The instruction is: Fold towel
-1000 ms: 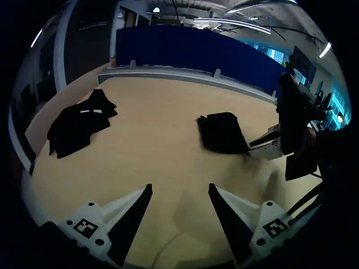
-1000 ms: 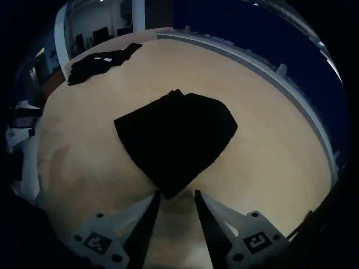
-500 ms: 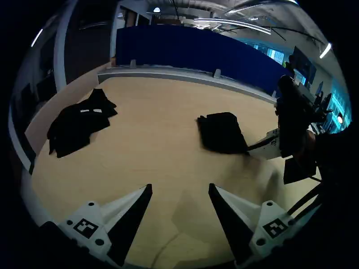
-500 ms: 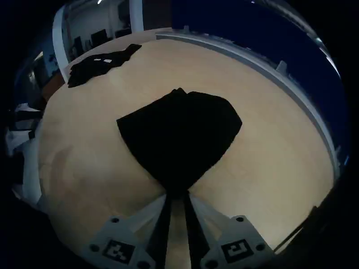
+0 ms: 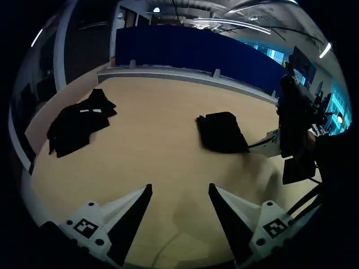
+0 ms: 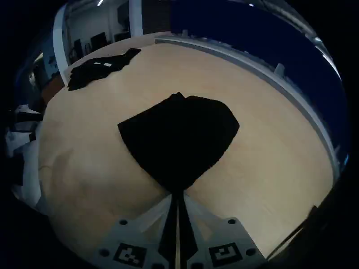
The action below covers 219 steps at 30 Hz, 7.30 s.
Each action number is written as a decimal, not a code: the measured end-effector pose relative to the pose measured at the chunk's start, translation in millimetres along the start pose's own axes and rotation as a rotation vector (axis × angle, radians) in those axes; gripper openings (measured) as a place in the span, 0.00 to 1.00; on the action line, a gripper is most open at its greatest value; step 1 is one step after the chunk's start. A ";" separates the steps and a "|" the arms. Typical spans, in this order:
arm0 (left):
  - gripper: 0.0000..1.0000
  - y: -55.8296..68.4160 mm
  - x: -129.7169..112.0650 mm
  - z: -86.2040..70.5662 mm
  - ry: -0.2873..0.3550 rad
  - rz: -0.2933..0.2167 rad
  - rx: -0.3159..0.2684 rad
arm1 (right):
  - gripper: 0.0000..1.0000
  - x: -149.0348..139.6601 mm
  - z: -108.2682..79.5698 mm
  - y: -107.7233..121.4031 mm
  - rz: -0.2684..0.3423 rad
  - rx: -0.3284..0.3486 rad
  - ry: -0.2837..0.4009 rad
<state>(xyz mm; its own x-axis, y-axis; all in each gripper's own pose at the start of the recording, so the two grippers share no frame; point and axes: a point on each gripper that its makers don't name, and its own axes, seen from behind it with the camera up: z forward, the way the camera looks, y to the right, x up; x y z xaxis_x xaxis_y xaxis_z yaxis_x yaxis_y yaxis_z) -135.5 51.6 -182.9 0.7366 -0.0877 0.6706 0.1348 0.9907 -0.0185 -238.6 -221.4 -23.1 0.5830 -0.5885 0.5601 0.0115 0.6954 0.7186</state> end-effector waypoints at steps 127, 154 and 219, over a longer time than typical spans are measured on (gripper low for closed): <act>0.93 89.8 51.6 32.8 -0.001 0.137 -0.112 | 0.02 40.6 -248.2 368.6 0.163 -0.407 0.304; 0.93 97.1 53.9 33.8 -0.007 0.152 -0.115 | 0.02 -13.8 -249.2 378.6 0.226 -0.429 0.248; 0.94 94.7 51.0 25.8 -0.012 0.198 -0.120 | 0.03 -275.0 -219.1 354.9 0.604 -0.535 -0.082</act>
<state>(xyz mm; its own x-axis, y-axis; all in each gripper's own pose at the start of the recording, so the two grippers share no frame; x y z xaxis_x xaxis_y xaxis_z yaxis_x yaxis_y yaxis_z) -102.3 143.6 -131.4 0.7487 0.1088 0.6539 0.0671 0.9689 -0.2380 -216.9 277.6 -12.4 0.5519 -0.0622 0.8316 0.1129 0.9936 -0.0006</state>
